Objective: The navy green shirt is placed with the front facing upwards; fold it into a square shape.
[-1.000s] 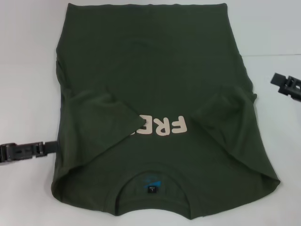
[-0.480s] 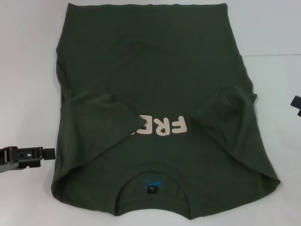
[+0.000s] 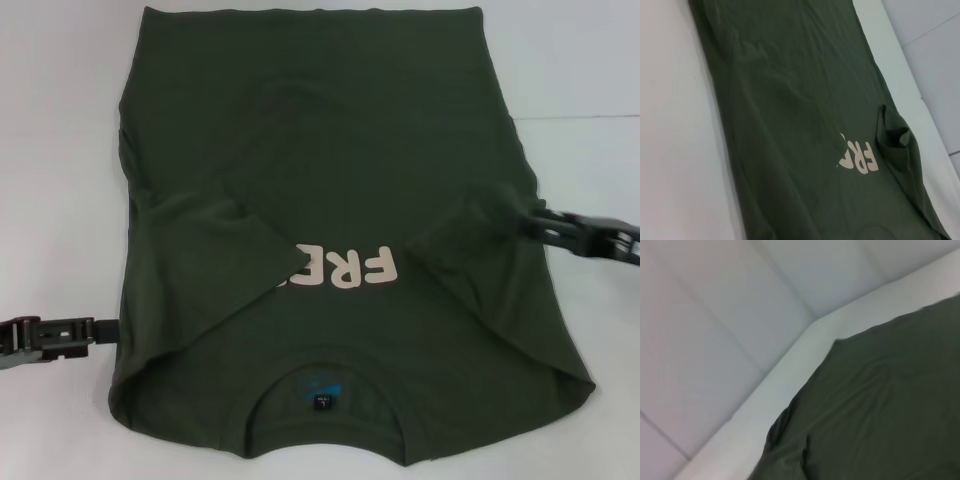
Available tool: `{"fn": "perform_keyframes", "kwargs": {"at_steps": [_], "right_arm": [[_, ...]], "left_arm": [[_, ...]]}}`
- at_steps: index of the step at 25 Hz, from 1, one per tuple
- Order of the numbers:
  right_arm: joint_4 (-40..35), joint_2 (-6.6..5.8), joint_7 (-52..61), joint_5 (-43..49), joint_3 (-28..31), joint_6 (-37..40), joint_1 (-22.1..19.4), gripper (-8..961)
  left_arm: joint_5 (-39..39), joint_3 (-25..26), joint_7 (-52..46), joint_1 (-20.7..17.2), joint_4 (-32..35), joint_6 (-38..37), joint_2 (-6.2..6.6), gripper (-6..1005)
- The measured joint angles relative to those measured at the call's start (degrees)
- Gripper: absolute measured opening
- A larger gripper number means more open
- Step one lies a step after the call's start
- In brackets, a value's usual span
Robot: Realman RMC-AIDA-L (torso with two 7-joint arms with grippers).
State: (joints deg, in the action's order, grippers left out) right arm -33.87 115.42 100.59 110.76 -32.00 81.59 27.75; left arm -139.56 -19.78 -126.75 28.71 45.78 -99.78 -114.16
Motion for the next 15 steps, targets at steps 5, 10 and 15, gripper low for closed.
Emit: {"fn": "perform_keyframes", "kwargs": {"at_steps": [5, 10, 15], "right_arm": [[-2.73, 0.19, 10.61, 9.07, -3.12, -5.17, 9.41, 915], [-13.74, 0.97, 27.47, 17.70, -10.87, -5.92, 14.32, 915], [-23.49, -0.19, 48.59, 28.91, -22.97, -1.67, 18.97, 914]], "left_arm": [[0.16, 0.00, 0.33, 0.11, 0.00, -0.14, 0.00, 832], [0.28, 0.01, 0.68, 0.35, 0.01, -0.43, -0.01, 832], [0.31, 0.01, 0.75, 0.47, 0.01, -0.64, -0.01, 831]]}}
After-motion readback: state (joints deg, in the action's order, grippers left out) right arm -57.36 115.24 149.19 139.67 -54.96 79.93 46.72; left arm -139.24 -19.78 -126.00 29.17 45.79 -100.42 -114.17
